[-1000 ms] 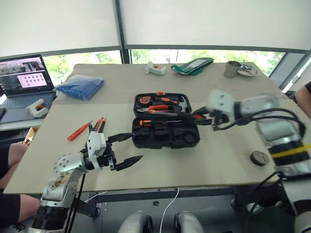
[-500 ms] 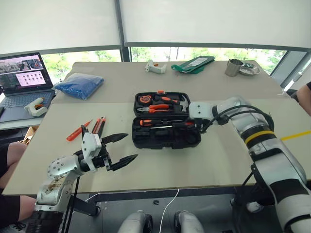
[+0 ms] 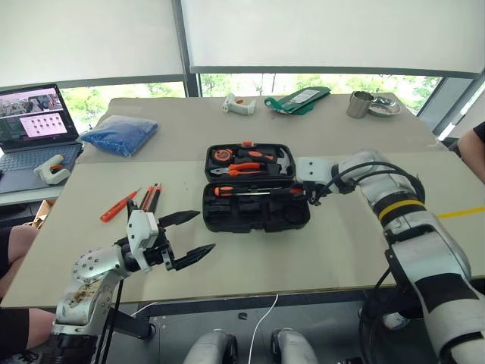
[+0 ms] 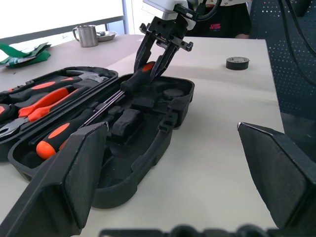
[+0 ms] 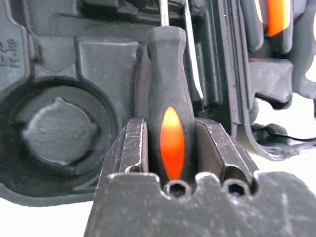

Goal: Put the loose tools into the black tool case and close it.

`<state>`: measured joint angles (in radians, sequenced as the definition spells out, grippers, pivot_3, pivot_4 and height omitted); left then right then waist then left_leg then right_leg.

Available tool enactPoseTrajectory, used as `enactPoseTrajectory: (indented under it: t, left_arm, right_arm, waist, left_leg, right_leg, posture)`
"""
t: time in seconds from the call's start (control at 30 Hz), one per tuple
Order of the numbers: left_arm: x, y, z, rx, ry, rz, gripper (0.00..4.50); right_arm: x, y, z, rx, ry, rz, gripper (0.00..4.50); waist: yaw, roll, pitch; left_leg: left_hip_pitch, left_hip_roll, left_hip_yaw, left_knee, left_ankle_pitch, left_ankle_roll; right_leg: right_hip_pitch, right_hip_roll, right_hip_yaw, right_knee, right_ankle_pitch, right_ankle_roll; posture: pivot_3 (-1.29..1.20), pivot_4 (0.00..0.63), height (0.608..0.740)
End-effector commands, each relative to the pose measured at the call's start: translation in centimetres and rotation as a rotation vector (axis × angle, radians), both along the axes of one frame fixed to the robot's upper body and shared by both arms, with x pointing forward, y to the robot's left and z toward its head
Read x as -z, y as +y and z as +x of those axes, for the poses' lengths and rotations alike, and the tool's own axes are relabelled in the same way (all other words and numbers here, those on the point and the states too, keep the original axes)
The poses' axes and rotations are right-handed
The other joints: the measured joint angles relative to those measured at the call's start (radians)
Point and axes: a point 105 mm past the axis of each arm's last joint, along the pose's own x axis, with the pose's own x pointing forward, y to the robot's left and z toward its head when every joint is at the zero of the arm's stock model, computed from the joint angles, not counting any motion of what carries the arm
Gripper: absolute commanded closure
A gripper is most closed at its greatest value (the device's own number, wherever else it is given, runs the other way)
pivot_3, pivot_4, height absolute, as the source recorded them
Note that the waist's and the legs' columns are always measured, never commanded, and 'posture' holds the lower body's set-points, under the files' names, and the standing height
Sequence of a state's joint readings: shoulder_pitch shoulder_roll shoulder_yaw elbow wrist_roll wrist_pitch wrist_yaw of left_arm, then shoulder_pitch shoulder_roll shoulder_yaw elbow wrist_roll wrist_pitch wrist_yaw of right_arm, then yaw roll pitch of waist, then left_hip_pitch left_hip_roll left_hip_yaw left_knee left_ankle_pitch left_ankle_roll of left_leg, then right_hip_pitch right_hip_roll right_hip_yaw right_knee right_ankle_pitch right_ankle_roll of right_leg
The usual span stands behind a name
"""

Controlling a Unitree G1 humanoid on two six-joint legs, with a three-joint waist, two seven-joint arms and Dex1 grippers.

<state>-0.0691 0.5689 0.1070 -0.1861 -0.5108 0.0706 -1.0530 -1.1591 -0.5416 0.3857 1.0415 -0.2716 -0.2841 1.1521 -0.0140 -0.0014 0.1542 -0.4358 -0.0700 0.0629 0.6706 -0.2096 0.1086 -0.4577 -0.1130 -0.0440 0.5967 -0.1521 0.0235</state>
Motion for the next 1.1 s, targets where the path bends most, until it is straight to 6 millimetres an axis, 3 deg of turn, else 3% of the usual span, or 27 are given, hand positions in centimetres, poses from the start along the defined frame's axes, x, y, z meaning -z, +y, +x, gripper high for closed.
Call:
enactPoseTrajectory:
  t: [0.03, 0.33, 0.4, 0.53, 0.67, 0.77, 1.0, 1.1]
  left_arm:
    - [-1.3, -0.1, 0.1, -0.021, -0.06, -0.018, 0.0]
    - [-1.8, 0.0, 0.7, -0.079, -0.083, -0.049, 0.0]
    - [-1.8, 0.0, 0.8, -0.084, -0.083, -0.049, 0.0]
    - [-1.7, 0.0, 0.8, -0.093, -0.083, -0.044, 0.0]
    - [-1.5, 0.0, 0.6, -0.1, -0.077, -0.042, 0.0]
    - [-1.3, 0.1, 0.6, -0.103, -0.071, -0.041, 0.0]
    - [-0.9, -0.2, 0.8, -0.094, -0.056, -0.021, 0.0]
    - [-0.6, 0.0, 1.1, -0.116, -0.049, -0.009, 0.0]
  right_arm:
    - [-0.7, 0.6, 0.3, -0.024, -0.046, -0.009, 3.47]
    - [-0.4, 0.9, 0.2, -0.044, -0.038, -0.019, 3.47]
    - [-0.4, 0.8, 0.3, -0.03, -0.027, -0.008, 2.46]
    - [-2.4, 0.8, 0.0, -0.1, -0.105, -0.001, 1.22]
    - [-5.5, 1.2, -0.8, -0.154, -0.1, 0.116, 1.22]
    - [-7.0, 2.6, -0.7, -0.125, -0.097, 0.301, 1.97]
    - [-2.8, 4.8, 0.1, -0.001, -0.034, 0.403, 4.44]
    - [-1.2, 4.8, 0.5, 0.064, -0.019, 0.409, 4.48]
  waist:
    - [0.0, 0.0, 0.0]
    - [0.001, 0.0, 0.0]
    - [0.0, 0.0, 0.0]
    - [0.001, 0.0, 0.0]
    - [0.0, 0.0, 0.0]
    - [-0.001, 0.0, 0.0]
    - [0.001, 0.0, 0.0]
    - [0.002, 0.0, 0.0]
  left_leg:
    - [0.001, 0.0, 0.0, -0.001, 0.0, 0.0]
    - [0.002, 0.0, 0.0, -0.002, 0.001, -0.001]
    - [0.002, 0.0, 0.0, -0.002, 0.001, -0.001]
    - [0.003, 0.0, 0.0, -0.003, 0.001, -0.001]
    - [0.003, 0.0, 0.0, -0.003, 0.001, -0.001]
    - [0.003, 0.0, 0.0, -0.003, 0.001, -0.001]
    - [0.005, 0.001, 0.0, -0.005, -0.001, 0.002]
    - [0.005, 0.0, 0.001, -0.005, 0.002, -0.003]
  right_leg:
    - [0.0, 0.0, 0.0, 0.0, 0.0, 0.0]
    - [0.001, 0.0, 0.001, 0.0, 0.0, 0.0]
    - [0.001, 0.0, 0.001, 0.0, 0.0, 0.0]
    - [0.001, 0.0, 0.001, 0.0, 0.0, 0.0]
    - [0.001, 0.0, 0.001, 0.0, 0.0, 0.0]
    - [0.001, 0.0, 0.002, 0.0, 0.0, 0.0]
    - [0.001, 0.0, 0.003, 0.001, 0.001, -0.003]
    - [0.001, -0.001, 0.003, 0.001, 0.001, -0.003]
  posture:
    - [0.0, 0.15, 0.74]
    - [0.0, 0.15, 0.74]
    - [0.0, 0.15, 0.74]
    - [0.0, 0.15, 0.74]
    - [0.0, 0.15, 0.74]
    - [0.0, 0.15, 0.74]
    - [0.0, 0.15, 0.74]
    - [0.0, 0.15, 0.74]
